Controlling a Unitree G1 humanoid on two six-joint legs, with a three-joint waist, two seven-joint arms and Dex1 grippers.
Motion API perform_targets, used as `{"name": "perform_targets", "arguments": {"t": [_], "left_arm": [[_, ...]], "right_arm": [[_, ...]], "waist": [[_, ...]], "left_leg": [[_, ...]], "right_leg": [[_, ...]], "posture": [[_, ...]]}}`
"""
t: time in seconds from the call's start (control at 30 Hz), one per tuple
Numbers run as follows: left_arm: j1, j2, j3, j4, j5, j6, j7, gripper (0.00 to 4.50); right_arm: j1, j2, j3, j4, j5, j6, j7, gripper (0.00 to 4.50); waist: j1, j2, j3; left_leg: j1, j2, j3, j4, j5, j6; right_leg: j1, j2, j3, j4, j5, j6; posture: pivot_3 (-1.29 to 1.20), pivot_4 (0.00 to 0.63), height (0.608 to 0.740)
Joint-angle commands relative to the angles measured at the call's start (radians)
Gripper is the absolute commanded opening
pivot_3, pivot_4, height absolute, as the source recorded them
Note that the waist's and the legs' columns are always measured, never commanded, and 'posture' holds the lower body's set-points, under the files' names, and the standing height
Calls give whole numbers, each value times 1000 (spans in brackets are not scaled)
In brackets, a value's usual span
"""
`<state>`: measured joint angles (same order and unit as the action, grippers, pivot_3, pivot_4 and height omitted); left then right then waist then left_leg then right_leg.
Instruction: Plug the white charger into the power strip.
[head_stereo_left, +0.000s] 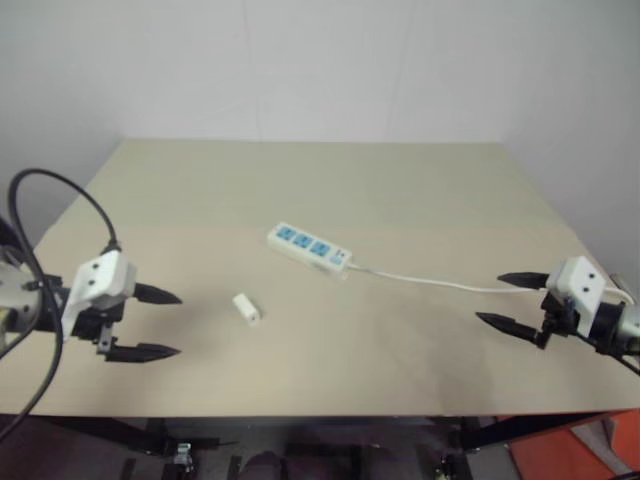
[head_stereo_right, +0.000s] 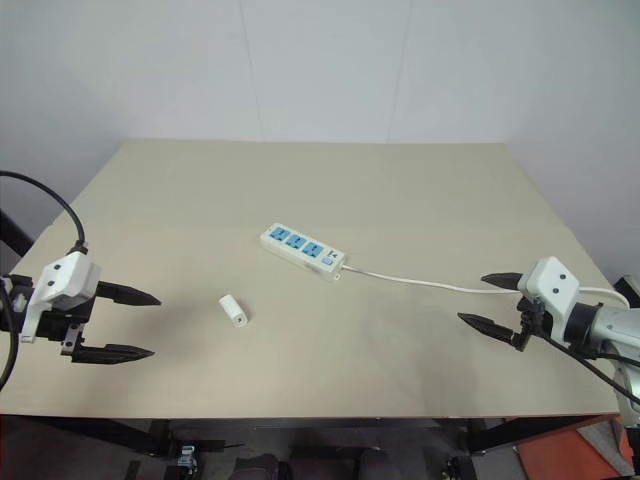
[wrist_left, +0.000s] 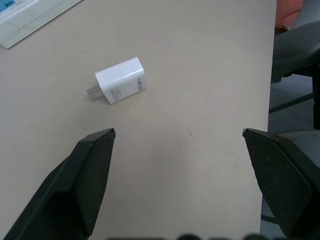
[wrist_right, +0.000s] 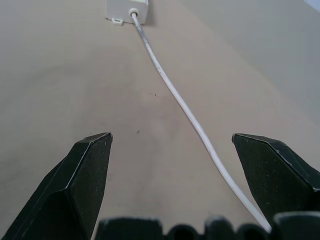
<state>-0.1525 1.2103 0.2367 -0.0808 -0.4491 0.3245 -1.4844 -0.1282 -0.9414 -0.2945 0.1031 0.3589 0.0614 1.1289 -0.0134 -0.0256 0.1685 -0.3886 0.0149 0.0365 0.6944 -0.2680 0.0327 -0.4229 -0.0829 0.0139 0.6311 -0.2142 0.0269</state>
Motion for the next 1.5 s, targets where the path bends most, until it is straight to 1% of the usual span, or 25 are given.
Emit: {"name": "perform_targets", "arguments": {"t": [0.03,0.47,0.57,0.63,0.73,0.8,0.9,1.07,1.23,1.33,1.4,1.43,1.5], "left_arm": [[3,10,23,-13,1,-15,-3,4465],[7,7,20,-13,4,-16,3,4465],[-5,1,6,-6,11,-21,7,4465],[-19,-7,-11,-3,18,-22,11,4465],[-50,-16,-39,7,25,-25,15,4465],[-69,-21,-55,18,33,-31,17,4465],[-80,-23,-68,26,44,-38,16,4465],[-71,-20,-50,18,42,-35,15,4465],[-35,-13,-17,8,45,-39,20,4465],[-20,-15,-8,-1,45,-39,27,4500],[-16,-15,-7,-3,46,-40,30,4500],[-16,-16,-7,-4,46,-40,32,4500],[-13,-18,-5,-6,47,-43,33,4500]], "right_arm": [[0,-17,-48,-7,25,-23,21,4500],[-5,-9,-55,-15,43,-21,35,4500],[-58,10,6,-13,15,12,2,4500],[-101,37,57,8,-10,-26,10,4500],[-238,104,157,118,-65,12,-18,4500],[-340,166,231,235,-130,-8,-44,4500],[-470,261,296,390,-187,-46,-70,4500],[-630,395,341,613,-226,-97,-84,4500],[-722,496,361,779,-258,-152,-95,4500],[-761,529,360,859,-278,-178,-106,3916],[-782,544,357,907,-289,-189,-117,3293],[-793,550,354,930,-293,-194,-123,2845],[-806,557,349,964,-301,-203,-131,2107]], "waist": [[0,0,0],[0,0,0],[-3,0,0],[-5,0,0],[-6,0,0],[-9,0,0],[-8,0,0],[-8,0,1],[-5,0,1],[-4,0,1],[-6,0,1],[-7,1,1],[-9,1,1]], "left_leg": [[0,0,0,0,0,0],[0,0,0,0,0,0],[0,0,0,0,0,0],[1,0,0,0,0,0],[2,2,1,0,0,0],[1,2,2,0,0,0],[1,2,3,0,0,0],[-3,2,3,-1,0,0],[-2,2,2,-1,0,-1],[-2,2,2,0,0,-1],[-2,2,2,0,0,-1],[-2,2,2,0,0,-1],[-2,3,2,-1,0,-1]], "right_leg": [[0,0,0,0,0,0],[0,0,0,0,0,0],[0,0,0,0,0,0],[0,2,2,0,0,0],[0,4,2,0,1,-1],[0,5,3,0,1,-2],[-2,5,3,0,2,-3],[-5,5,3,0,2,-3],[-4,5,3,0,2,-3],[-4,5,3,0,2,-3],[-4,5,3,0,3,-3],[-4,5,3,0,3,-4],[-4,5,3,0,3,-4]], "posture": [[0,150,740],[0,150,740],[0,150,740],[0,150,740],[0,150,740],[0,150,740],[0,150,740],[0,150,740],[0,150,740],[0,150,740],[0,150,740],[0,150,740],[0,150,740]]}}
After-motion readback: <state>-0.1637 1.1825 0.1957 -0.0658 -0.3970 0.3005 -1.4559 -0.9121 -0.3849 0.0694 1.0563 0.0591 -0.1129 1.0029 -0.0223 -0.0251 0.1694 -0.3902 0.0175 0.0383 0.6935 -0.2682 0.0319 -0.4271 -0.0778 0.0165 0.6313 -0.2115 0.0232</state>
